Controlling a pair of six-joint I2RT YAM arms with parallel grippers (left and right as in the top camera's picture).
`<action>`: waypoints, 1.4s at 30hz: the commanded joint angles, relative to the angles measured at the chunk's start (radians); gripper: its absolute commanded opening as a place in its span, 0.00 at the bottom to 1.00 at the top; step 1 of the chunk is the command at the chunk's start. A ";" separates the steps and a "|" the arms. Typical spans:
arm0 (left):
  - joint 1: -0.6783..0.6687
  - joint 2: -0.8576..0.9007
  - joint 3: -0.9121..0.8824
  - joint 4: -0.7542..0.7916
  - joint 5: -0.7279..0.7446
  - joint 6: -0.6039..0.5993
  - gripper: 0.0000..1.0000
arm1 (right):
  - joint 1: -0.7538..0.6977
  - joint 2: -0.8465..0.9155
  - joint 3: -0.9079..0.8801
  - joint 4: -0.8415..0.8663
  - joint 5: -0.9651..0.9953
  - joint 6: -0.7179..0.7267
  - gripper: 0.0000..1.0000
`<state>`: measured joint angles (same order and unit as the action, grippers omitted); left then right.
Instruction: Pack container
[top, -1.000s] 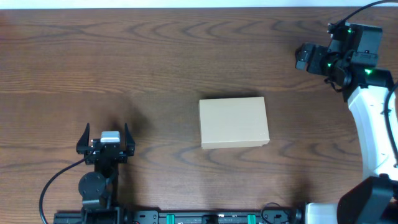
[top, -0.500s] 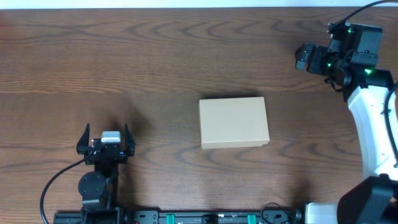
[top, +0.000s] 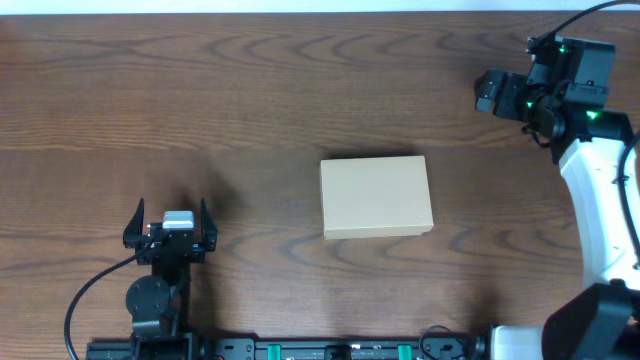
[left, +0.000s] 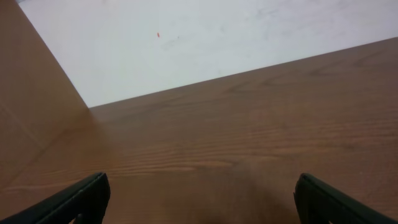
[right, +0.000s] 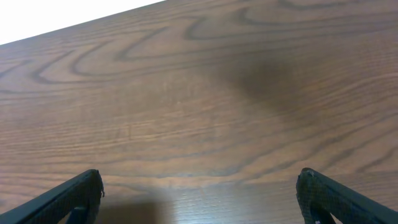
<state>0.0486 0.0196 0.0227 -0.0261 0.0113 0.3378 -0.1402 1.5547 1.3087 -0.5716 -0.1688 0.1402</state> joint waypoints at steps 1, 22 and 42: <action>-0.003 -0.008 -0.018 -0.049 -0.029 0.006 0.95 | -0.004 0.002 0.013 -0.005 0.099 -0.014 0.99; -0.003 -0.008 -0.018 -0.049 -0.029 0.006 0.95 | 0.128 -0.789 0.013 -0.145 0.121 -0.052 0.99; -0.003 -0.008 -0.018 -0.049 -0.029 0.006 0.95 | 0.127 -1.267 -0.665 0.219 0.265 0.007 0.99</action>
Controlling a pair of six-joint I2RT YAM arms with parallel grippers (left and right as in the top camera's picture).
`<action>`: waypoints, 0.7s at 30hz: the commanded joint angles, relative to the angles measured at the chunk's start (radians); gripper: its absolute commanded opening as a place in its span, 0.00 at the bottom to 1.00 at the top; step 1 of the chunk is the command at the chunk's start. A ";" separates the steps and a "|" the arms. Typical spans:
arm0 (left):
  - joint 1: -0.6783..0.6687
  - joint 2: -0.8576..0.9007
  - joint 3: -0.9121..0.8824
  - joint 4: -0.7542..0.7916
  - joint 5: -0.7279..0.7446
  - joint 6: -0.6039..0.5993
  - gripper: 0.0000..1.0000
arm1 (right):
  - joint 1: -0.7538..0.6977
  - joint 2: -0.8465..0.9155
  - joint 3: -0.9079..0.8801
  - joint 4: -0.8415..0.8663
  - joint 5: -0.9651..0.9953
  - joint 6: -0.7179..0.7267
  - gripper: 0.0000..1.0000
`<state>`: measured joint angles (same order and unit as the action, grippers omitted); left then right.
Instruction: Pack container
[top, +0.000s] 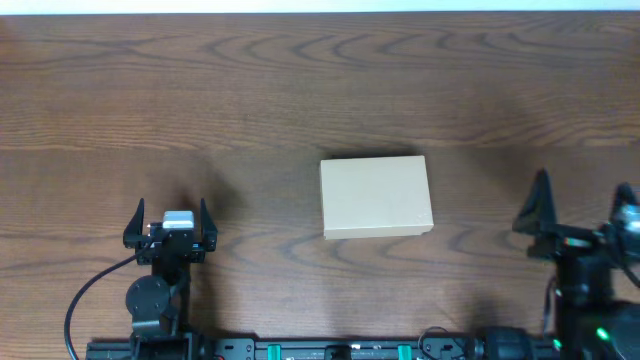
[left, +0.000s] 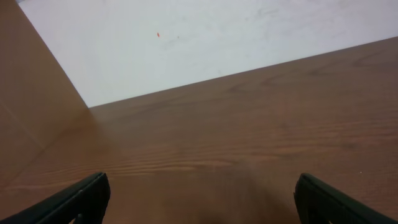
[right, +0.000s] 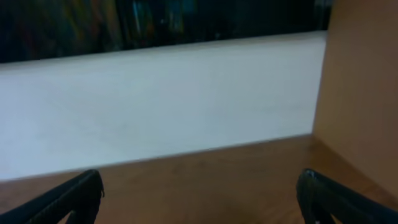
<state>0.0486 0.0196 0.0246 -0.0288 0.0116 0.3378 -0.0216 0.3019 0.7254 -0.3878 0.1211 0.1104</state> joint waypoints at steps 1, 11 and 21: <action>-0.003 -0.008 -0.020 -0.047 -0.029 0.006 0.95 | 0.008 -0.014 -0.120 0.066 -0.025 0.057 0.99; -0.003 -0.008 -0.020 -0.047 -0.029 0.006 0.95 | 0.008 -0.024 -0.460 0.481 -0.087 0.075 0.99; -0.003 -0.008 -0.020 -0.047 -0.029 0.006 0.95 | 0.008 -0.087 -0.586 0.612 -0.156 -0.067 0.99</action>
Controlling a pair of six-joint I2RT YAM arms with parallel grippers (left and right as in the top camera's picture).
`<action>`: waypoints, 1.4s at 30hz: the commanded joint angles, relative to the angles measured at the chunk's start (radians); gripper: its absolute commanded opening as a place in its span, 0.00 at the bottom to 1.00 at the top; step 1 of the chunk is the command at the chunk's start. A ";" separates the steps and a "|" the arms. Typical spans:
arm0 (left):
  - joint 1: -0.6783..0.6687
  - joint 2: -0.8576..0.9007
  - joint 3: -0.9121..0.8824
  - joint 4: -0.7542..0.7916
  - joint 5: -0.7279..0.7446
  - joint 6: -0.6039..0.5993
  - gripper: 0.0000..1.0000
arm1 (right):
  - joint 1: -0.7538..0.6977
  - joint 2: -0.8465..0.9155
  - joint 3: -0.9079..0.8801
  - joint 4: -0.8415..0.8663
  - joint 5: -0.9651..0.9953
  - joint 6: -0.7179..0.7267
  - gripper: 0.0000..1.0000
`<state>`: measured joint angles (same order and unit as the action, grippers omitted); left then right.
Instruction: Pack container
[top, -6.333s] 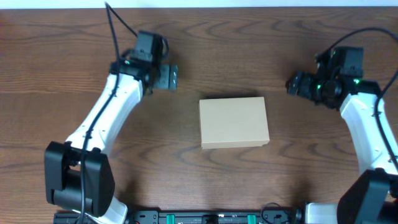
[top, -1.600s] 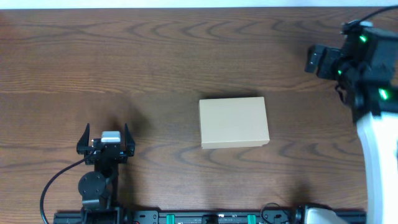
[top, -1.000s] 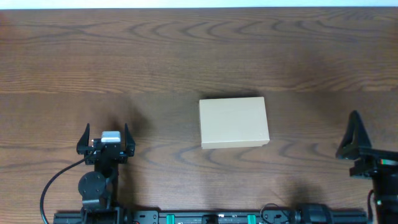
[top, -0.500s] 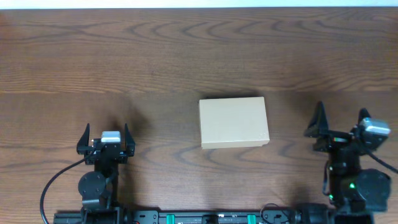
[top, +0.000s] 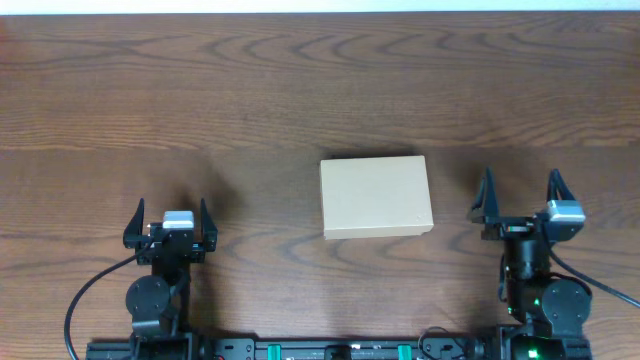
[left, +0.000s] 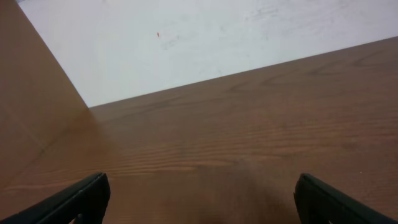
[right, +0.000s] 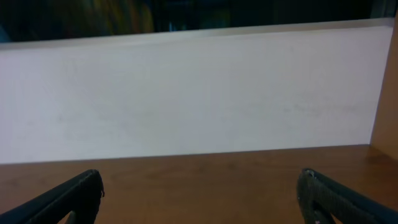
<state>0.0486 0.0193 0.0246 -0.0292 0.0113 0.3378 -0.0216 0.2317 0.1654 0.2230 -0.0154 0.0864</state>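
Observation:
A closed tan cardboard box (top: 376, 197) lies flat at the middle of the wooden table (top: 300, 90). My left gripper (top: 170, 220) rests near the front left edge, open, nothing between its fingers (left: 68, 202). My right gripper (top: 520, 200) rests near the front right edge, to the right of the box, open and empty; its dark fingertips (right: 336, 198) show at the bottom corners of the right wrist view. Neither wrist view shows the box.
A white wall (right: 186, 93) runs beyond the table's far edge. A brown side panel (left: 31, 106) stands at the left in the left wrist view. Cables trail from both arm bases at the front edge.
My right arm has shifted left along the front edge and settled nearer the box. The left arm and the box have not moved.
My right arm was stretched out to the table's far right corner, gripper open over bare wood. It then stood drawn back at the front right edge, and now rests a little further left. The left arm and box stayed put throughout.

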 joint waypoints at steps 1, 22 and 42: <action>-0.003 -0.007 -0.020 -0.046 -0.029 0.006 0.95 | 0.008 -0.021 -0.035 0.001 -0.019 -0.043 0.99; -0.003 -0.007 -0.020 -0.046 -0.029 0.006 0.95 | 0.008 -0.093 -0.160 -0.211 -0.100 -0.068 0.99; -0.003 -0.007 -0.020 -0.046 -0.029 0.006 0.95 | 0.007 -0.227 -0.160 -0.287 -0.093 -0.084 0.99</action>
